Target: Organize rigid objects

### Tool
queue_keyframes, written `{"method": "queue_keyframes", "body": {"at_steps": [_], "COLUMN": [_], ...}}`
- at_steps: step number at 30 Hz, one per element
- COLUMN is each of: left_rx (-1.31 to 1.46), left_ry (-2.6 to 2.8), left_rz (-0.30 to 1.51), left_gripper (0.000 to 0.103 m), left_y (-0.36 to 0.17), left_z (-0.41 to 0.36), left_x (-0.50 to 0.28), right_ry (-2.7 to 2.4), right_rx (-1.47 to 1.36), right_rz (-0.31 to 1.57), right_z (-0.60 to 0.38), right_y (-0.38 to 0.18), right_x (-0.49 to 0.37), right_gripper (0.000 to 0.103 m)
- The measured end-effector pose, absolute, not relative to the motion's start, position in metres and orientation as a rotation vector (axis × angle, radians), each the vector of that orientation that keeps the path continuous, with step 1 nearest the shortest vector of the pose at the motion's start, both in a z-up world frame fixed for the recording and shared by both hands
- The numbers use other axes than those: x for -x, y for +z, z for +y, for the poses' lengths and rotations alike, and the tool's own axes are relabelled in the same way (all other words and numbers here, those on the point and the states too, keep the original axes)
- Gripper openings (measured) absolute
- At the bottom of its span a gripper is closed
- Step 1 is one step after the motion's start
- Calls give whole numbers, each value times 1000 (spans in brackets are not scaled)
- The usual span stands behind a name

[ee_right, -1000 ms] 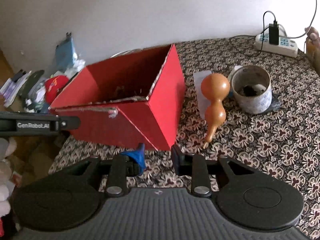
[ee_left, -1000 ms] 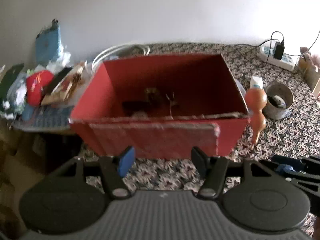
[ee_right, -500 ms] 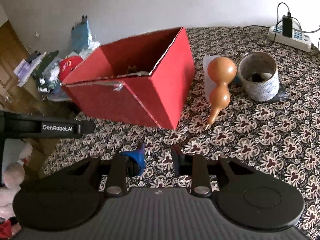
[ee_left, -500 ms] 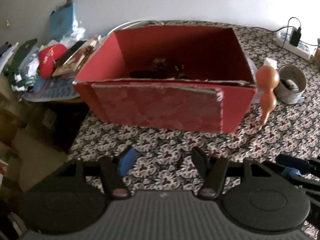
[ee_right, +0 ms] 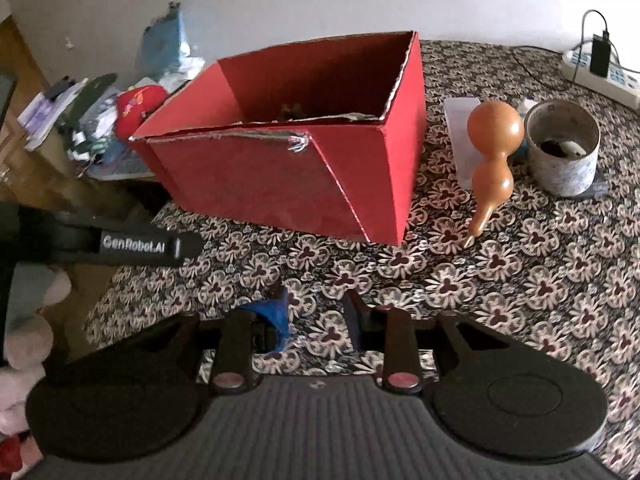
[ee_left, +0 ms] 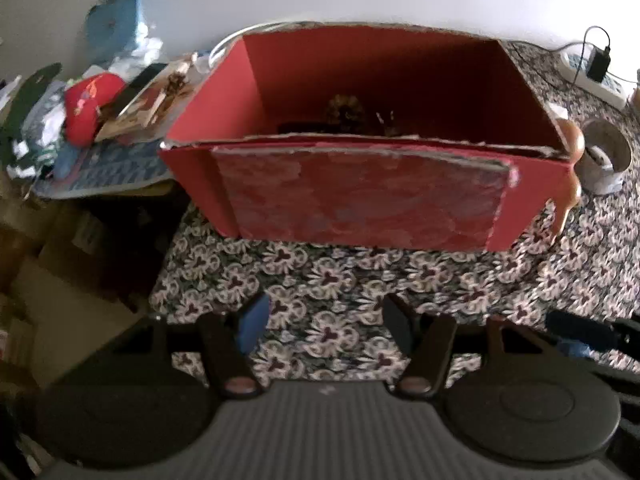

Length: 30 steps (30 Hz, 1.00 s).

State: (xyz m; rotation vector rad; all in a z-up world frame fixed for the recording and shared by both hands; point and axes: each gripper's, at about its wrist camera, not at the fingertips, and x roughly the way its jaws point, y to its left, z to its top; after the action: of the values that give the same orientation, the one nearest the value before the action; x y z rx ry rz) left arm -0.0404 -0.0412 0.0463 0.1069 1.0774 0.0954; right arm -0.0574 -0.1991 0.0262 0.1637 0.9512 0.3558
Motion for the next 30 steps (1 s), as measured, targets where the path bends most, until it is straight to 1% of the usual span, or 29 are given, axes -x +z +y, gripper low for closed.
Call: {"method": "queue_keyframes", "body": {"at_steps": [11,23,30], "left_rx": [-158,-185,-178], "left_ry": [-57,-266,-242], "left_rz": [1130,1309,1272], "left_gripper": [65,65,65], "left_y": [35,-8,2], "left_z": [17,27,36], "left_x": [24,29,23], "right_ry": [95,-91,-36], "right_rx": [-236,-309,-322], "right_rz": [1007,1135,1138], "right_z": [-138,-118,-111], "right_y": [20,1,4], "right_x": [47,75,67], "right_gripper": [13,15,15]}}
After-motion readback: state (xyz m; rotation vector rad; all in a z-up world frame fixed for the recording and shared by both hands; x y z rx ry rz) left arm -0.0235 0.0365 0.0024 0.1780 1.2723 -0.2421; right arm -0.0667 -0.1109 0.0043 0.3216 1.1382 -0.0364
